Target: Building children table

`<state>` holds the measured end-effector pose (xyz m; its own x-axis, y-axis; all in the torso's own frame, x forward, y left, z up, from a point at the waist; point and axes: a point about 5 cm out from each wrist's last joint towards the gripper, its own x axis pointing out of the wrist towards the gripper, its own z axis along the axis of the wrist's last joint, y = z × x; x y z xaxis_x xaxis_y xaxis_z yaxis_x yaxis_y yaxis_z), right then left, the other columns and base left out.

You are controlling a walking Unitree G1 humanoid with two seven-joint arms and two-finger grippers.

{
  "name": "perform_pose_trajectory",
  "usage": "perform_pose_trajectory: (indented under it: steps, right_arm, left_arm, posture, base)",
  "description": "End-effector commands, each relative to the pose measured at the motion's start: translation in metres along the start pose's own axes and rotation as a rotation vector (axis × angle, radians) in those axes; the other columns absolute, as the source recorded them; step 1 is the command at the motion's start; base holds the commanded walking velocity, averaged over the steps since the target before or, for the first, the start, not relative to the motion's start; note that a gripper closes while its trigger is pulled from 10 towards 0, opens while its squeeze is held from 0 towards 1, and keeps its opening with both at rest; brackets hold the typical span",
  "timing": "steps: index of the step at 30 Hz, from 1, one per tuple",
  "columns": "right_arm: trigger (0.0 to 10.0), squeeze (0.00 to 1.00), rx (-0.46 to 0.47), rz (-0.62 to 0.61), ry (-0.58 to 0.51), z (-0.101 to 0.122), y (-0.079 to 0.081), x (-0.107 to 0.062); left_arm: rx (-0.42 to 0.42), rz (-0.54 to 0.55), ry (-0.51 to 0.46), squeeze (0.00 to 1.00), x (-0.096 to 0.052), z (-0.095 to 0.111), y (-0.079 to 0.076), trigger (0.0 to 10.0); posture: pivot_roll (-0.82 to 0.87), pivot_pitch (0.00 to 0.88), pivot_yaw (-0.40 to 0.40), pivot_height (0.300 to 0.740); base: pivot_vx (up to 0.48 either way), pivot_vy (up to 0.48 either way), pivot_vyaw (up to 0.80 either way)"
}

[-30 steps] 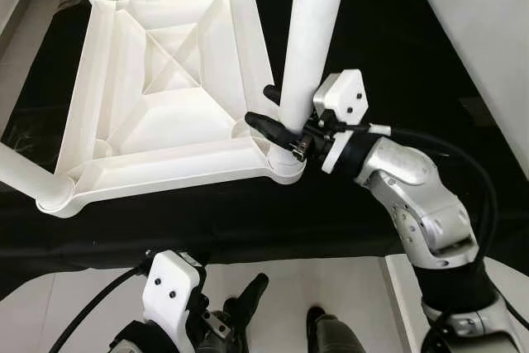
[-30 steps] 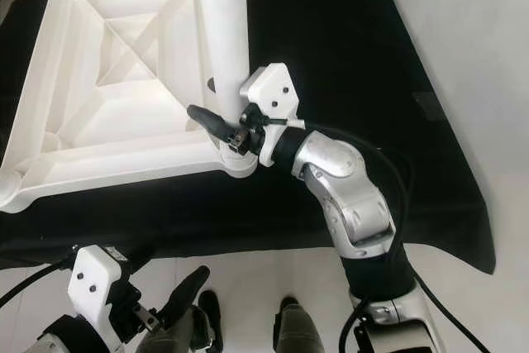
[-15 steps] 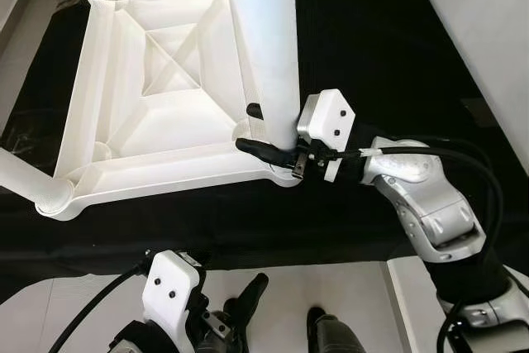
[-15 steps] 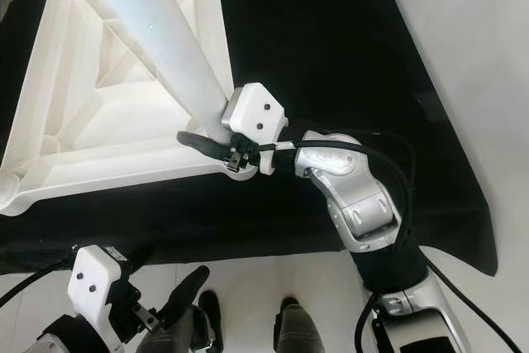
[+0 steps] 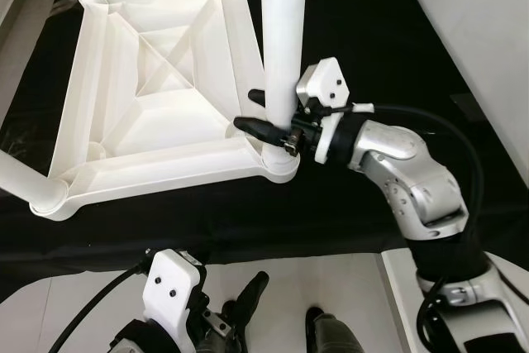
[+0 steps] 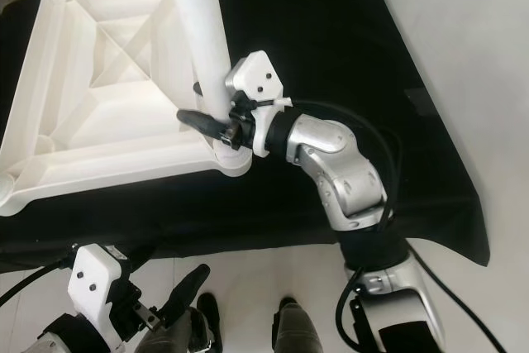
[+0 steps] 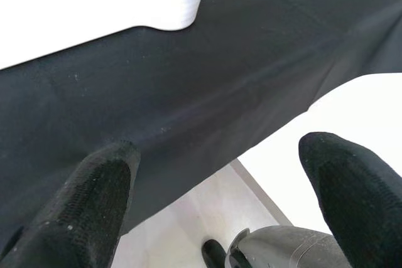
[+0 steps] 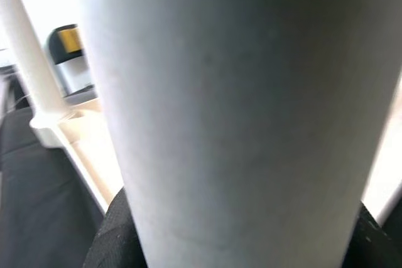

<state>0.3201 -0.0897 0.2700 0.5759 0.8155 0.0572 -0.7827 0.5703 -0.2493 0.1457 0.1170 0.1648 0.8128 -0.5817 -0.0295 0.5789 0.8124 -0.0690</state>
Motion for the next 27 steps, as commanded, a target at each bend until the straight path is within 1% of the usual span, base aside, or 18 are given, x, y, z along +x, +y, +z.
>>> perform_pose_trajectory:
  steps: [1, 5, 8, 10, 11, 12, 13, 14, 15, 16, 17, 18, 19, 20, 21, 22, 27]
  right_arm:
    - [10.0, 0.00, 0.235, -0.072, 0.239, -0.057, 0.003, -0.008]
    - [10.0, 0.00, 0.235, -0.089, 0.232, -0.058, 0.007, -0.010]
    - [10.0, 0.00, 0.228, -0.107, 0.244, -0.059, 0.007, -0.011]
    - [10.0, 0.00, 0.187, -0.225, 0.270, -0.063, 0.006, -0.016]
    - [10.0, 0.00, 0.187, -0.225, 0.270, -0.063, 0.006, -0.016]
    - [10.0, 0.00, 0.176, -0.269, 0.280, -0.064, 0.006, -0.017]
    - [10.0, 0.00, 0.176, -0.269, 0.280, -0.064, 0.006, -0.017]
    - [10.0, 0.00, 0.150, -0.476, 0.300, -0.068, 0.003, -0.026]
    - [10.0, 0.00, 0.135, -0.625, 0.315, -0.071, 0.001, -0.033]
    - [10.0, 0.00, 0.135, -0.625, 0.315, -0.071, 0.001, -0.033]
    - [10.0, 0.00, 0.146, -0.714, 0.315, -0.072, 0.005, -0.036]
    - [10.0, 0.00, 0.159, -0.761, 0.313, -0.073, 0.009, -0.038]
    - [10.0, 0.00, 0.190, -0.757, 0.305, -0.073, 0.014, -0.031]
    - [10.0, 0.00, 0.190, -0.757, 0.305, -0.073, 0.014, -0.031]
    - [10.0, 0.00, 0.211, -0.755, 0.300, -0.074, 0.018, -0.026]
    - [10.0, 0.00, 0.220, -0.760, 0.285, -0.071, 0.017, -0.019]
    - [10.0, 0.00, 0.217, -0.771, 0.268, -0.066, 0.011, -0.017]
  left_arm:
    - [-0.010, 0.003, 0.018, 0.00, -0.003, -0.002, -0.003, 10.0]
    - [-0.010, 0.002, 0.020, 0.00, -0.004, -0.002, -0.003, 10.0]
    - [-0.010, 0.001, 0.020, 0.00, -0.004, -0.002, -0.003, 10.0]
    - [-0.010, -0.003, 0.022, 0.00, -0.003, -0.003, -0.003, 10.0]
    - [-0.010, -0.003, 0.022, 0.00, -0.003, -0.003, -0.003, 10.0]
    - [-0.010, -0.003, 0.023, 0.00, -0.003, -0.003, -0.003, 10.0]
    - [-0.010, -0.003, 0.023, 0.00, -0.003, -0.003, -0.003, 10.0]
    - [-0.010, -0.003, 0.023, 0.00, -0.004, -0.004, -0.003, 10.0]
    - [-0.009, -0.002, 0.024, 0.00, -0.004, -0.004, -0.002, 10.0]
    - [-0.009, -0.002, 0.024, 0.00, -0.004, -0.004, -0.002, 10.0]
    - [-0.009, -0.001, 0.024, 0.00, -0.004, -0.004, -0.002, 10.0]
    - [-0.009, 0.000, 0.023, 0.00, -0.004, -0.004, -0.002, 10.0]
    - [-0.007, 0.000, 0.024, 0.00, -0.004, -0.004, -0.002, 10.0]
    - [-0.007, 0.000, 0.024, 0.00, -0.004, -0.004, -0.002, 10.0]
    - [-0.006, 0.001, 0.025, 0.00, -0.004, -0.004, -0.002, 10.0]
    - [-0.004, 0.001, 0.025, 0.00, -0.003, -0.005, -0.001, 10.0]
    - [-0.006, 0.000, 0.024, 0.00, -0.003, -0.005, -0.001, 10.0]
  posture:
    - [-0.04, 0.368, 0.044, 0.740]
    - [-0.04, 0.368, 0.045, 0.740]
    - [-0.04, 0.366, 0.046, 0.740]
    - [-0.05, 0.360, 0.044, 0.740]
    - [-0.05, 0.360, 0.044, 0.740]
    - [-0.05, 0.360, 0.044, 0.740]
    - [-0.05, 0.360, 0.044, 0.740]
    - [-0.05, 0.359, 0.036, 0.740]
    - [-0.05, 0.358, 0.037, 0.740]
    - [-0.05, 0.358, 0.037, 0.740]
    - [-0.05, 0.356, 0.041, 0.740]
    - [-0.05, 0.356, 0.041, 0.740]
    - [-0.04, 0.350, 0.049, 0.740]
    - [-0.04, 0.350, 0.049, 0.740]
    - [-0.04, 0.350, 0.049, 0.740]
    - [-0.04, 0.347, 0.050, 0.740]
    - [-0.05, 0.346, 0.046, 0.740]
  base:
    - [0.000, 0.000, 0.00]
    - [0.000, 0.000, 0.00]
    - [0.000, 0.000, 0.00]
    - [0.000, 0.000, 0.00]
    - [0.000, 0.000, 0.00]
    - [0.000, 0.000, 0.00]
    - [0.000, 0.000, 0.00]
    - [0.000, 0.000, 0.00]
    - [0.000, 0.000, 0.00]
    - [0.000, 0.000, 0.00]
    - [0.000, 0.000, 0.00]
    - [0.000, 0.000, 0.00]
    - [0.000, 0.000, 0.00]
    - [0.000, 0.000, 0.00]
    - [0.000, 0.000, 0.00]
    - [0.000, 0.000, 0.00]
    - [0.000, 0.000, 0.00]
